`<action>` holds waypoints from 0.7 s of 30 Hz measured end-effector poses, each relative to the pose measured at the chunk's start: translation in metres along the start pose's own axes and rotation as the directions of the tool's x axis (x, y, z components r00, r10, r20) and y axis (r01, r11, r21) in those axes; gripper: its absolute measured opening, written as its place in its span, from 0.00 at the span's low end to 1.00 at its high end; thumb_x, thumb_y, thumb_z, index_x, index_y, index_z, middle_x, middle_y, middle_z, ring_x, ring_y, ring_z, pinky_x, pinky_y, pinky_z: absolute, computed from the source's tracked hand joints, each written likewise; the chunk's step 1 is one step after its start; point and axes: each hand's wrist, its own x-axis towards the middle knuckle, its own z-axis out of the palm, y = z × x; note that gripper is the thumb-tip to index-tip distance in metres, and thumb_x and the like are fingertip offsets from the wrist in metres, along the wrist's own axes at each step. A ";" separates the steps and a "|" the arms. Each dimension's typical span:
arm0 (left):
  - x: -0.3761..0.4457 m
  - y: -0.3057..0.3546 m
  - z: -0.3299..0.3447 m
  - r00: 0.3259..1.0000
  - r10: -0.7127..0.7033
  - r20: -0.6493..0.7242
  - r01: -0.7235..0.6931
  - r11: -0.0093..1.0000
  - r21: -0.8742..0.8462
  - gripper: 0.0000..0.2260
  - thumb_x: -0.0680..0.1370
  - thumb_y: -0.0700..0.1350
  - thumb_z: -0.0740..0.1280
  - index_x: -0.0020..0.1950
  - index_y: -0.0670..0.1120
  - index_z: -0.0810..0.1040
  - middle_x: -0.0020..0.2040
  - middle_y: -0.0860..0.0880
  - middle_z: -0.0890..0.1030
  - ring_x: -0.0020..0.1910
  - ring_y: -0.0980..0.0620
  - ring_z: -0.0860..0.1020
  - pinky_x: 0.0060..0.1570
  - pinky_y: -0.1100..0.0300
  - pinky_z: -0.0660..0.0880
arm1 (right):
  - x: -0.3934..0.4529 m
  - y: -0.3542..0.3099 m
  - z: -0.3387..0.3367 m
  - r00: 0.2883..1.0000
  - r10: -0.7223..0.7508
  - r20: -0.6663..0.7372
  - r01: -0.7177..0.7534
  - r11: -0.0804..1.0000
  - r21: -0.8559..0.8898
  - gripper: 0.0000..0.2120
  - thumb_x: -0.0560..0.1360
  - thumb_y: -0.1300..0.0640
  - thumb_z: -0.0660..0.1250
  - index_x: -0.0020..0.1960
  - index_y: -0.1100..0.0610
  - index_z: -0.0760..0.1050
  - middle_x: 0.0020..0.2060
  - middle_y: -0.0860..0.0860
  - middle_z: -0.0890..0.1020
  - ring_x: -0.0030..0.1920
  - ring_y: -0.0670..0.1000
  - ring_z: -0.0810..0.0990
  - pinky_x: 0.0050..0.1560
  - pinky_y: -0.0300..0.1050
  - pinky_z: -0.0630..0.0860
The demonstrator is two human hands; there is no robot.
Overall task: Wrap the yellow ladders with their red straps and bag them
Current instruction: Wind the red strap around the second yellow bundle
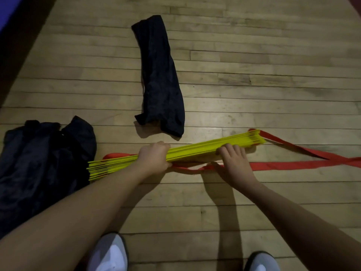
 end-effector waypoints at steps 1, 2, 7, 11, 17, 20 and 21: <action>0.002 0.000 -0.001 1.000 -0.002 0.002 0.002 1.000 0.001 0.20 0.74 0.56 0.69 0.61 0.48 0.73 0.59 0.48 0.76 0.58 0.46 0.75 0.47 0.54 0.72 | -0.008 0.001 0.004 0.999 -0.044 0.018 0.045 0.999 -0.030 0.22 0.61 0.54 0.80 0.49 0.56 0.73 0.42 0.54 0.77 0.44 0.56 0.69 0.45 0.50 0.62; 0.003 0.000 -0.002 1.000 -0.003 -0.001 0.003 1.000 -0.001 0.20 0.74 0.57 0.69 0.61 0.48 0.73 0.59 0.48 0.76 0.58 0.46 0.75 0.47 0.54 0.71 | -0.014 0.001 0.007 0.996 -0.066 0.053 0.069 0.996 -0.054 0.22 0.61 0.53 0.80 0.50 0.55 0.76 0.42 0.53 0.78 0.44 0.56 0.71 0.45 0.50 0.63; 0.001 0.007 -0.010 0.999 0.006 -0.033 -0.007 1.000 -0.021 0.25 0.74 0.58 0.69 0.67 0.50 0.69 0.62 0.49 0.76 0.61 0.46 0.74 0.47 0.55 0.70 | -0.017 0.001 0.016 0.979 -0.042 0.200 0.057 0.996 -0.069 0.12 0.62 0.54 0.80 0.43 0.52 0.82 0.38 0.52 0.79 0.39 0.58 0.78 0.44 0.51 0.75; -0.005 0.010 -0.008 0.997 0.078 -0.010 -0.078 0.997 -0.011 0.28 0.76 0.59 0.66 0.73 0.53 0.61 0.60 0.47 0.77 0.56 0.45 0.76 0.48 0.51 0.76 | -0.004 -0.005 0.005 0.966 0.060 0.250 -0.086 0.992 0.097 0.02 0.76 0.63 0.65 0.48 0.58 0.75 0.41 0.53 0.78 0.44 0.60 0.77 0.47 0.51 0.67; -0.008 0.013 -0.004 0.999 0.030 -0.039 -0.031 0.999 -0.012 0.24 0.77 0.55 0.67 0.69 0.51 0.64 0.57 0.46 0.78 0.54 0.44 0.76 0.45 0.52 0.73 | -0.005 0.020 -0.010 0.897 0.266 0.354 -0.374 0.883 0.283 0.03 0.81 0.59 0.57 0.49 0.55 0.68 0.40 0.53 0.77 0.40 0.56 0.76 0.37 0.49 0.71; -0.005 0.015 -0.003 1.000 0.019 -0.020 -0.021 0.998 -0.066 0.20 0.76 0.51 0.69 0.64 0.49 0.67 0.57 0.46 0.77 0.54 0.43 0.75 0.47 0.52 0.72 | -0.007 0.024 -0.010 0.877 0.350 0.329 -0.451 0.835 0.315 0.04 0.80 0.58 0.62 0.50 0.58 0.75 0.43 0.54 0.81 0.44 0.56 0.79 0.43 0.53 0.77; -0.005 0.015 -0.003 1.000 0.019 -0.011 -0.019 0.997 -0.073 0.19 0.76 0.51 0.69 0.63 0.49 0.67 0.57 0.46 0.77 0.55 0.43 0.74 0.49 0.51 0.71 | -0.007 0.025 -0.010 0.878 0.371 0.303 -0.460 0.830 0.314 0.05 0.79 0.58 0.63 0.51 0.59 0.76 0.44 0.54 0.82 0.45 0.56 0.79 0.44 0.53 0.77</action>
